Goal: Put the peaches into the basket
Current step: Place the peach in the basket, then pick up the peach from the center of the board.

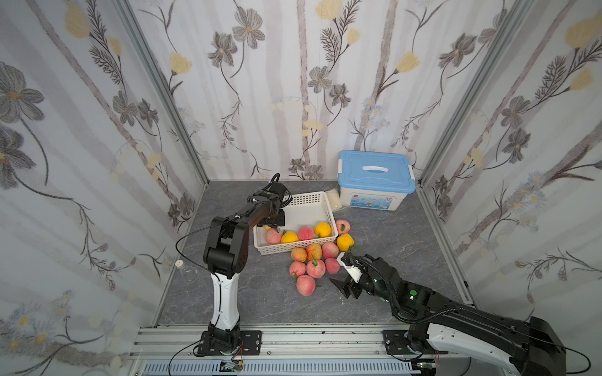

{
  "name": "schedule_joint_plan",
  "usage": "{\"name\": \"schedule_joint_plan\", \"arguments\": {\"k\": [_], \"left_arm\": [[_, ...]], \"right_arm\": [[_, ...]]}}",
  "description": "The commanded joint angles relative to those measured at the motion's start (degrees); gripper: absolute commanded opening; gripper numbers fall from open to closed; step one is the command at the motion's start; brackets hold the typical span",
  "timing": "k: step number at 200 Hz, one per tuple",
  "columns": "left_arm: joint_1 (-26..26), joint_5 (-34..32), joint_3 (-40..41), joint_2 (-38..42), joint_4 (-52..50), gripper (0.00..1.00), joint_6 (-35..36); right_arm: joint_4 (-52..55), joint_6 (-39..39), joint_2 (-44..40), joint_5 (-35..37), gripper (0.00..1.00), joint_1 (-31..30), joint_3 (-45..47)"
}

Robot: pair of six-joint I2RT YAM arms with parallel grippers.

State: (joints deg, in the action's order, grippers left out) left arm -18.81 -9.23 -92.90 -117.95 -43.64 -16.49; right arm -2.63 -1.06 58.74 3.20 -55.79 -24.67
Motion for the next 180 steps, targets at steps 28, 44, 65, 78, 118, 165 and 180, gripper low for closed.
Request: {"name": "schedule_joint_plan", "arguments": {"k": [28, 44, 65, 78, 118, 165, 180], "left_arm": [[-0.26, 0.18, -1.49, 2.3, -1.11, 0.73, -0.02], [-0.69, 0.4, -1.74, 3.36, -1.36, 0.73, 0.06], [-1.39, 0.68, -2.02, 4.93, -1.69, 0.73, 0.15], [-1.92, 1.05, -1.87, 6.03, -1.71, 0.73, 0.24], [-3.89, 2.3, -0.34, 9.76, -1.44, 0.73, 0.91], [-4.6, 9.34, 8.52, 19.35, 4.62, 0.73, 2.23], [-4.62, 12.17, 11.98, 22.19, 5.38, 0.73, 2.93]], "right_arm": [[-2.93, 0.3, -0.18, 0.59, 0.84, -0.04, -0.04], [-3.0, 0.31, -0.2, 0.66, 0.84, -0.09, -0.03], [-3.08, 0.16, -0.16, 0.8, 0.85, 0.04, 0.1], [-3.17, 0.12, -0.17, 0.95, 0.85, 0.02, 0.14], [-3.71, -0.08, -1.13, 1.54, 0.85, 0.0, 0.64], [-6.18, -1.66, -5.16, 0.92, 0.85, 0.37, 2.52], [-5.98, -1.99, -5.25, 0.91, 0.85, 0.54, 2.17]]}}
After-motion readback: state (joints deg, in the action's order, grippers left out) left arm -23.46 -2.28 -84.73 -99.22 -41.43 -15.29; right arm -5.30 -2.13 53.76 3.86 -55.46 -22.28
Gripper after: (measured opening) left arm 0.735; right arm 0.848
